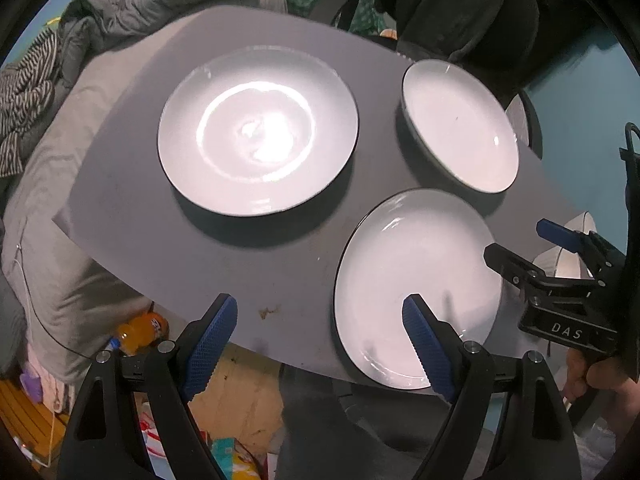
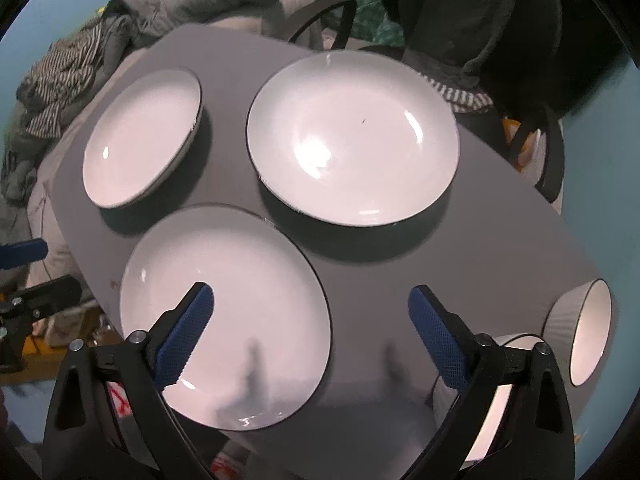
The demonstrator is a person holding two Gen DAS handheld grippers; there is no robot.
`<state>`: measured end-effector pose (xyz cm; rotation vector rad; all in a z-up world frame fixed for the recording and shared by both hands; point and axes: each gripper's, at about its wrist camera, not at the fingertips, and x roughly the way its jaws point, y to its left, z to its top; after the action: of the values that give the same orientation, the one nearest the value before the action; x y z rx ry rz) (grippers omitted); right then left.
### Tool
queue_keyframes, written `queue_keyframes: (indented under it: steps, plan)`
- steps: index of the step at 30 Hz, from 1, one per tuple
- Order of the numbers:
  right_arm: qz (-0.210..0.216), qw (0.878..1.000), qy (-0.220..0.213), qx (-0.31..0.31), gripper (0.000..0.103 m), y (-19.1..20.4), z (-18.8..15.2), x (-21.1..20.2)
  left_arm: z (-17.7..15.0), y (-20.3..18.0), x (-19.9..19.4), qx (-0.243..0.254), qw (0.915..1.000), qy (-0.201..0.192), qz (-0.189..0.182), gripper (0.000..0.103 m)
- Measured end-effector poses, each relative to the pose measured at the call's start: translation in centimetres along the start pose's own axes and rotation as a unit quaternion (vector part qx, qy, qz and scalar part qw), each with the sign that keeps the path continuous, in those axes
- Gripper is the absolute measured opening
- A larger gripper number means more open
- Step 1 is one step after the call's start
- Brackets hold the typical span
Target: Organize plates and bowls
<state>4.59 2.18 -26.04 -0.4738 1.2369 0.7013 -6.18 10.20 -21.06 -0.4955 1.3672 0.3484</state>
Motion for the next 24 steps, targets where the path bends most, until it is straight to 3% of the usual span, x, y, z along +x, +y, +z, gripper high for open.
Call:
queue_keyframes:
  steps: [10,24]
  plan:
    - [0.017,0.999,0.027,0.015,0.094,-0.7,-0.7,2.4,-0.3,0.5,2.9,0.002,0.9997,0.025,-0.006,0.086]
    - [0.028,0.996,0.056,0.057,0.069,-1.4,-1.7,4.0,-0.3,0.9,4.9,0.000,0.9986,0.047,-0.023,0.084]
